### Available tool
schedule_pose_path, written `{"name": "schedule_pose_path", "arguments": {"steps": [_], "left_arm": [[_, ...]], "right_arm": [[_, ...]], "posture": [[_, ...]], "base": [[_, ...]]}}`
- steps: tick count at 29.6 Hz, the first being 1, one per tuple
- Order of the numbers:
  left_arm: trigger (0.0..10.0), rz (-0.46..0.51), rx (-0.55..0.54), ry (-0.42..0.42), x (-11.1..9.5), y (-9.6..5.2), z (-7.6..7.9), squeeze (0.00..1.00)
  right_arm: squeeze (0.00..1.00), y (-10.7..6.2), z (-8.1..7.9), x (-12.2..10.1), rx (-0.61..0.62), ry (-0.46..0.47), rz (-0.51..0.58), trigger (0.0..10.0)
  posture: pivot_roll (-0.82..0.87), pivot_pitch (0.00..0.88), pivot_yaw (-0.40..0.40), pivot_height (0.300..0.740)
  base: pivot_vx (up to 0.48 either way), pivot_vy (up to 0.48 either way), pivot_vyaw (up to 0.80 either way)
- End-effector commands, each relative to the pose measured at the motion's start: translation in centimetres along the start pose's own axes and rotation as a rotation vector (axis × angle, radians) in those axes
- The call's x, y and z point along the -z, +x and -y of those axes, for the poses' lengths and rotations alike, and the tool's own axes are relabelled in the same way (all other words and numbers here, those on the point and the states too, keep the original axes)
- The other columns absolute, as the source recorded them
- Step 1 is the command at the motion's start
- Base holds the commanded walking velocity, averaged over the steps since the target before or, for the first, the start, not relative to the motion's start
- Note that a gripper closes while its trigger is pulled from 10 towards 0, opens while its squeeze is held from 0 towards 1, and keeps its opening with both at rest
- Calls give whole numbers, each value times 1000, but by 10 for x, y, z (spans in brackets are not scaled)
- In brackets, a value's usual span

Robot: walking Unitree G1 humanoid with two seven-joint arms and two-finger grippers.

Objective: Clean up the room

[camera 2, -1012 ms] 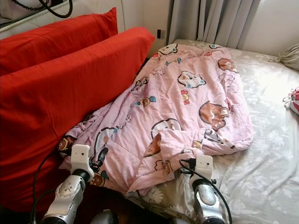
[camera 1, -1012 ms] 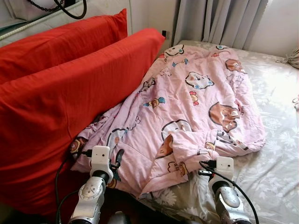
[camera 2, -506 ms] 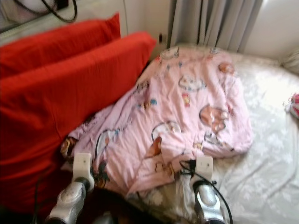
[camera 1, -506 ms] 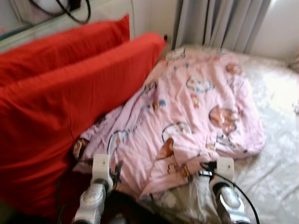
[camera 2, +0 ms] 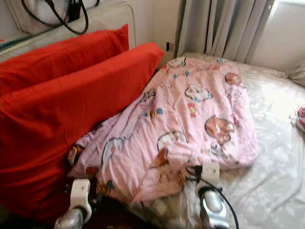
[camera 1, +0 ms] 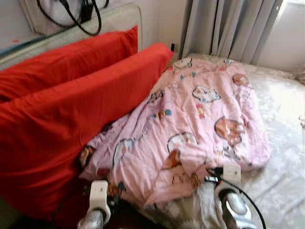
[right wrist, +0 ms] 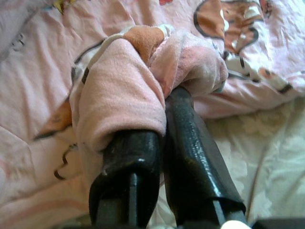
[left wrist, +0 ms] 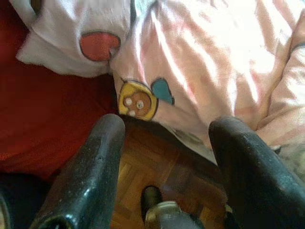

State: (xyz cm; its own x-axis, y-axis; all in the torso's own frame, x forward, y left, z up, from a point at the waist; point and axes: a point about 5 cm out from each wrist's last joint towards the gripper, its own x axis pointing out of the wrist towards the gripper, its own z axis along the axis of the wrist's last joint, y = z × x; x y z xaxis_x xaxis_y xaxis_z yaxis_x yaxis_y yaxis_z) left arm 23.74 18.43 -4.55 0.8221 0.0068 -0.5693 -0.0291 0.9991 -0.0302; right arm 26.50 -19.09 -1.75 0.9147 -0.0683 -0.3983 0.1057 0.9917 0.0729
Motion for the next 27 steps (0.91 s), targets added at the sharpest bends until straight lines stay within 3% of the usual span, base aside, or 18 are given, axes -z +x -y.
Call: {"name": "schedule_pose_path", "arguments": {"steps": [1, 10, 16, 21, 27], "left_arm": [[10000, -16, -4, 6, 2, 0, -1, 0], [10000, -49, -13, 0, 6, -1, -1, 0], [10000, -92, 61, 105, 14, -3, 1, 0], [10000, -117, 16, 63, 20, -6, -5, 0], [10000, -131, 27, 14, 27, -8, 1, 0]], "right_arm": [[0, 0, 1, -1, 2, 2, 1, 10000], [0, 0, 3, 0, 12, -2, -7, 10000], [0, 1, 3, -1, 22, -9, -2, 10000], [0, 0, 4, 1, 34, -6, -14, 10000], [0, 0, 2, 1, 33, -13, -14, 10000]], "posture": [[110, 27, -50, 740], [113, 34, -55, 740], [122, 39, -50, 740], [114, 39, -48, 740], [111, 42, -48, 740]], "base": [[0, 0, 0], [0, 0, 0], [0, 0, 0], [0, 0, 0], [-41, 0, 0]]}}
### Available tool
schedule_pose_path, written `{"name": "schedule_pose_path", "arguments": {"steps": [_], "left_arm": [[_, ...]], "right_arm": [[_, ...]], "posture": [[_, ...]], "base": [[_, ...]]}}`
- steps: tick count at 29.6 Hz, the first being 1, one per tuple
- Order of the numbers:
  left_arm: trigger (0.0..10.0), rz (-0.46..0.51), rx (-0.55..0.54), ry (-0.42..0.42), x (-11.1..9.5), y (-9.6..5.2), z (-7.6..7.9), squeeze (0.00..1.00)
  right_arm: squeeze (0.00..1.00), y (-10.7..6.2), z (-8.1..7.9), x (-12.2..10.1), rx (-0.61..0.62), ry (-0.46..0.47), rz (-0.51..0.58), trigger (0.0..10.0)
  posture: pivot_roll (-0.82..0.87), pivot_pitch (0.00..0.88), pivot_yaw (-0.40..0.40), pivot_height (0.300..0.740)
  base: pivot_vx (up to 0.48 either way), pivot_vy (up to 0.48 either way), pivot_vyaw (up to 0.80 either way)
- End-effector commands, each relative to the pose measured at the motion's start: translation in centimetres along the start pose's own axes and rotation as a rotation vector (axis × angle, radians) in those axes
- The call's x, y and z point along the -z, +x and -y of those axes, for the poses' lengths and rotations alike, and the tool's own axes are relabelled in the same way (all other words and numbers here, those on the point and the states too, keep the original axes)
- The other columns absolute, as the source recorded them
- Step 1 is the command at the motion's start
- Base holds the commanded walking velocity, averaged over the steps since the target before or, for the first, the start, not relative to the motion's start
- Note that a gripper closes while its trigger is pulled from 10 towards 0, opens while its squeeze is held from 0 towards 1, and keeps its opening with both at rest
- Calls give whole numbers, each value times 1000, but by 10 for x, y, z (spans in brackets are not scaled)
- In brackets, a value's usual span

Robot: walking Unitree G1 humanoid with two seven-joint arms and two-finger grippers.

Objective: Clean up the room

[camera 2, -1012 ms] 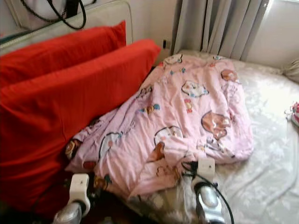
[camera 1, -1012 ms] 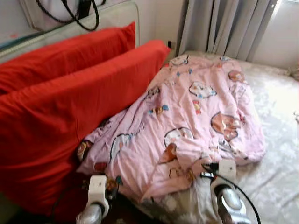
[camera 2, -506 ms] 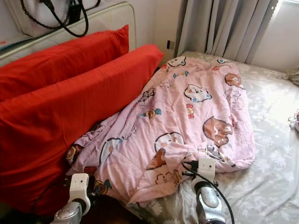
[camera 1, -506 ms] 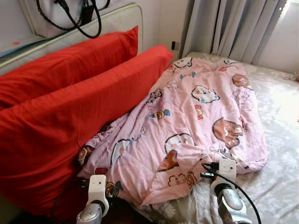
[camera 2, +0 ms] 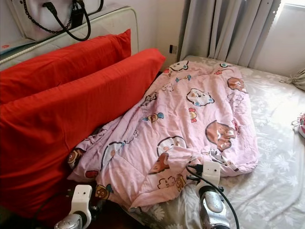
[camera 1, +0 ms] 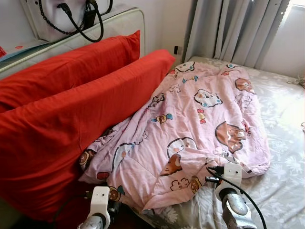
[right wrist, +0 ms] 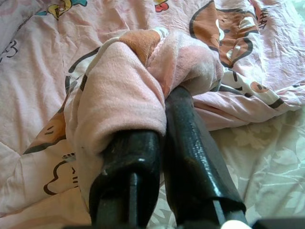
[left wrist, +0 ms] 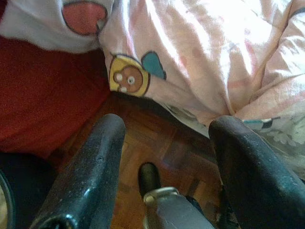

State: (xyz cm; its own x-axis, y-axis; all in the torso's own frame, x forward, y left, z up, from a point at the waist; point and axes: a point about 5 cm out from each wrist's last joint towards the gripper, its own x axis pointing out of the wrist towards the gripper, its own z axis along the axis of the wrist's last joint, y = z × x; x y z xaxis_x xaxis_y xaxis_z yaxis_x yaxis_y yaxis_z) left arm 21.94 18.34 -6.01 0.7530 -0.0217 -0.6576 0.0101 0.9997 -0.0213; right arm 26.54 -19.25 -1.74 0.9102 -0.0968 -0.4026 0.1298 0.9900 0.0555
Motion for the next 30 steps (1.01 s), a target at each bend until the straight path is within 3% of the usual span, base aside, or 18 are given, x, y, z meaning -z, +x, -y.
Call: {"name": "schedule_pose_path", "arguments": {"steps": [1, 11, 21, 30], "left_arm": [[10000, -19, 4, -18, 6, -1, 2, 0], [10000, -43, -22, -25, 13, -4, -1, 0], [10000, -64, -28, -31, 22, -8, -4, 0], [10000, -71, -35, -34, 25, -9, -7, 0]], "right_arm": [[0, 0, 1, 1, 11, -6, -9, 10000], [0, -2, 16, -2, 122, -25, 18, 10000], [0, -3, 21, -4, 171, -35, 41, 10000], [0, -3, 40, -15, 308, -65, 97, 10000]], "posture": [[111, 42, -48, 740], [110, 27, -37, 740], [111, 11, -36, 740], [110, 20, -38, 740]], "base": [[-247, 0, 0], [-255, 0, 0], [-279, 0, 0], [-281, 0, 0]]}}
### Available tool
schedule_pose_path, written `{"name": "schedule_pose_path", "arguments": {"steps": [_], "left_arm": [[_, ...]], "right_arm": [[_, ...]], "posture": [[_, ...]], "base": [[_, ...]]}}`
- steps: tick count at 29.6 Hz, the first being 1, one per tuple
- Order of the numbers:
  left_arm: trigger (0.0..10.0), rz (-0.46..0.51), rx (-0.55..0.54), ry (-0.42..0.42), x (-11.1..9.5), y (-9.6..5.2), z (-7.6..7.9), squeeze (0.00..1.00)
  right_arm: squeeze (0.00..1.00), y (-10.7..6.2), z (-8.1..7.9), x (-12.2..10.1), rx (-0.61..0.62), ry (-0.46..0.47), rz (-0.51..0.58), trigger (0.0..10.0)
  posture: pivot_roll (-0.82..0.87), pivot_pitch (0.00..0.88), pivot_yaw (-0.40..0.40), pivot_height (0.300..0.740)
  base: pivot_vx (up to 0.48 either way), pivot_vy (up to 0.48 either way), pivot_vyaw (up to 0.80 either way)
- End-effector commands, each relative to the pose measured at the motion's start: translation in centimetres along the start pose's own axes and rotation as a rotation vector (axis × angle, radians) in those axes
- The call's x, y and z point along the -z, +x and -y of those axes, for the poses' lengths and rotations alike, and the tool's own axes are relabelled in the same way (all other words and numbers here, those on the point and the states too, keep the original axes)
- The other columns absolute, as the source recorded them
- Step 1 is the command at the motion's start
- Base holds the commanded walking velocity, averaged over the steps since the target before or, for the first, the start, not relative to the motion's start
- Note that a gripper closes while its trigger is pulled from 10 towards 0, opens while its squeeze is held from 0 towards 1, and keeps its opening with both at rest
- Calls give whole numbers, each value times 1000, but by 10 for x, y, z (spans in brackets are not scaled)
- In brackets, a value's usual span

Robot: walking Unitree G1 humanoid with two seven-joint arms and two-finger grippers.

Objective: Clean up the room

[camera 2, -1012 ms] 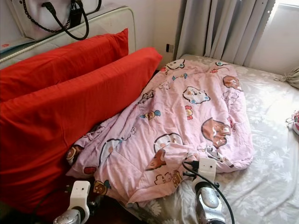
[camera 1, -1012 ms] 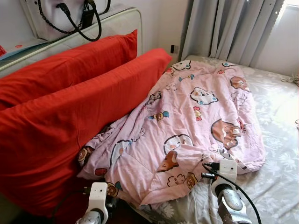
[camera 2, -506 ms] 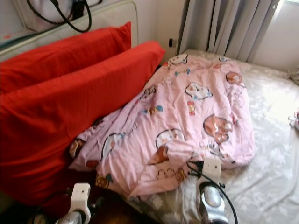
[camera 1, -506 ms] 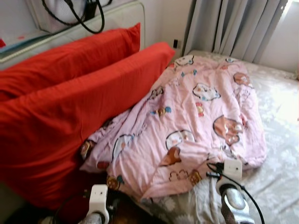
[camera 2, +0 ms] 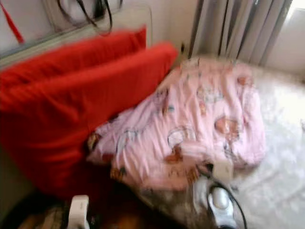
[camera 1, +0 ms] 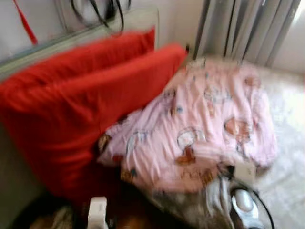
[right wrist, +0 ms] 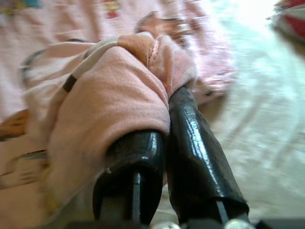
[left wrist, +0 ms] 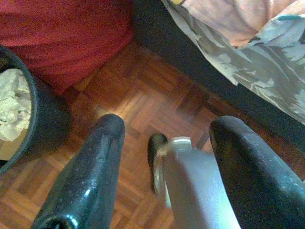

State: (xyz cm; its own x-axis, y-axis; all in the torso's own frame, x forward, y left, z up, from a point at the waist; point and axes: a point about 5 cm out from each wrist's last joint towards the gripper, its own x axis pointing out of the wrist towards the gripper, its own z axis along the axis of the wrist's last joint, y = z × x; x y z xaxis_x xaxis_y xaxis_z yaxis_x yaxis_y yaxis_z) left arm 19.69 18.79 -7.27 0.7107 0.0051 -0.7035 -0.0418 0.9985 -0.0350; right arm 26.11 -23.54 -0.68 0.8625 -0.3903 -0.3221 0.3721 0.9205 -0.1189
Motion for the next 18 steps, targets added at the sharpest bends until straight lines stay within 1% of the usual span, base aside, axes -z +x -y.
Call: {"name": "schedule_pose_path", "arguments": {"steps": [1, 4, 6, 14, 17, 18], "left_arm": [[10000, -10, -6, 12, 1, -1, -3, 0], [10000, -11, -5, 14, 2, -1, -3, 0], [10000, -10, -1, 18, 1, 0, -3, 0], [10000, -11, -4, 16, 0, 0, -2, 0], [10000, -12, -3, 16, 0, 0, -2, 0], [10000, -12, -4, 15, 0, 0, -2, 0]], "right_arm": [[0, 1, 0, -3, 22, -2, 20, 10000], [0, 1, 4, -4, 51, -13, 23, 10000], [0, 1, 11, -4, 95, -16, 27, 10000], [0, 1, 12, -2, 111, -28, 22, 10000], [0, 1, 15, -3, 138, -42, 31, 10000], [0, 2, 20, -4, 168, -44, 34, 10000]], "posture": [[109, 22, -40, 740], [112, 26, -42, 740], [109, 30, -42, 740], [110, 35, -44, 740], [111, 37, -43, 740], [111, 37, -43, 740]], "base": [[-281, 0, 0], [-281, 0, 0], [-283, 0, 0], [-281, 0, 0], [-279, 0, 0], [-277, 0, 0]]}}
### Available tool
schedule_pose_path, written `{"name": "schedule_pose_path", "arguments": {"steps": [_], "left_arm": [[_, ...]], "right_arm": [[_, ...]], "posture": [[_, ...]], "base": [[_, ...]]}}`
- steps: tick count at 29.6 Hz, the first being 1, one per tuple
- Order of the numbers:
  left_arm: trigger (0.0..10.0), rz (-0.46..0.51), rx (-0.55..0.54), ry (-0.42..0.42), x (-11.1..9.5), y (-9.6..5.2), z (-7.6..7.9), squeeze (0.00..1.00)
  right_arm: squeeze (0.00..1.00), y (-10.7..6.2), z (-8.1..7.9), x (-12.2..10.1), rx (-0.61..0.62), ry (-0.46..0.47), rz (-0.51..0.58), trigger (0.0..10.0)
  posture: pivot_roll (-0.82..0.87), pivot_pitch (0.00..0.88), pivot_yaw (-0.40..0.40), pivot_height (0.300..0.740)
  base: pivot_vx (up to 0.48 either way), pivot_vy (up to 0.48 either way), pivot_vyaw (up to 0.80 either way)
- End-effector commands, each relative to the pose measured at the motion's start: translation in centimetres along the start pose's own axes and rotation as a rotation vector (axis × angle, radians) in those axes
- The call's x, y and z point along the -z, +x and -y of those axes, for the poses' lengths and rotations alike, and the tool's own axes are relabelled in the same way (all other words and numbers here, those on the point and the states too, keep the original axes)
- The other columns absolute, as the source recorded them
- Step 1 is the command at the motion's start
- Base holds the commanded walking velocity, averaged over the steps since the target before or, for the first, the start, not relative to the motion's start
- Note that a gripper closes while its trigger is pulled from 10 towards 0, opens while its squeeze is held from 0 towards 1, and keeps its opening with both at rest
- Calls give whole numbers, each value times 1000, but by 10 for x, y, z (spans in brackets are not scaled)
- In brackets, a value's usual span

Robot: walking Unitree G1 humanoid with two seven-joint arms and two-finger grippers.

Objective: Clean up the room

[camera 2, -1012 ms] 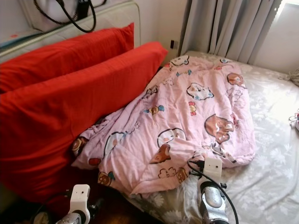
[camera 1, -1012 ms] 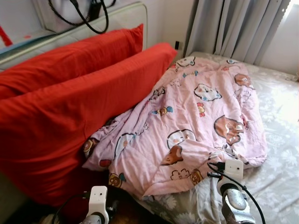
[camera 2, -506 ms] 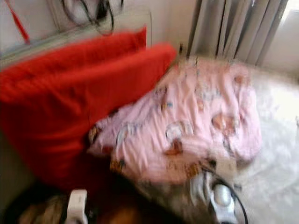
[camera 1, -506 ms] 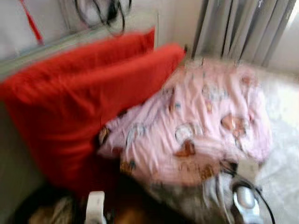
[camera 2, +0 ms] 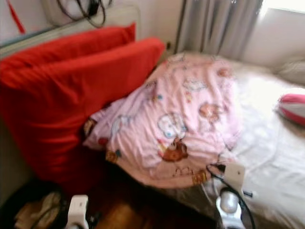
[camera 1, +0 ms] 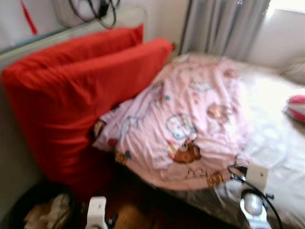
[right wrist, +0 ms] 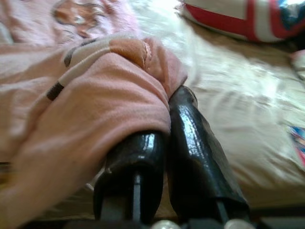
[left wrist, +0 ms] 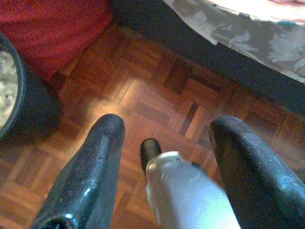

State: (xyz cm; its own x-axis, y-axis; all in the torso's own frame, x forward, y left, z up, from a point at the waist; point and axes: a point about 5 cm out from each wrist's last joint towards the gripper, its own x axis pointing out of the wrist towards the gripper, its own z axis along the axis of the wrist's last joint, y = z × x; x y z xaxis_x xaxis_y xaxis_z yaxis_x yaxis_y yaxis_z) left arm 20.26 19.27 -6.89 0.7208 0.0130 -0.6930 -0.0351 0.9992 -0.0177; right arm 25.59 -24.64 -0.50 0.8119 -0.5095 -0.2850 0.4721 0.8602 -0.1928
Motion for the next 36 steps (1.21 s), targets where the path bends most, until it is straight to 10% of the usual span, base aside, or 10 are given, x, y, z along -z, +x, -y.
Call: {"name": "schedule_pose_path", "arguments": {"steps": [1, 22, 36], "left_arm": [[10000, -27, 3, -3, 6, -1, 3, 0], [10000, -67, 10, 31, 14, -3, 3, 0], [10000, -86, 27, 46, 20, -5, 6, 0]], "right_arm": [[0, 4, 9, -4, 48, -13, 16, 10000], [0, 2, 15, -3, 83, -45, 41, 10000], [0, -21, 24, 60, 31, -158, -397, 10000]], "posture": [[112, 39, -44, 740], [110, 49, -48, 740], [108, 52, -50, 740]], "base": [[-277, 0, 0], [-80, 0, 0], [0, 0, 0]]}}
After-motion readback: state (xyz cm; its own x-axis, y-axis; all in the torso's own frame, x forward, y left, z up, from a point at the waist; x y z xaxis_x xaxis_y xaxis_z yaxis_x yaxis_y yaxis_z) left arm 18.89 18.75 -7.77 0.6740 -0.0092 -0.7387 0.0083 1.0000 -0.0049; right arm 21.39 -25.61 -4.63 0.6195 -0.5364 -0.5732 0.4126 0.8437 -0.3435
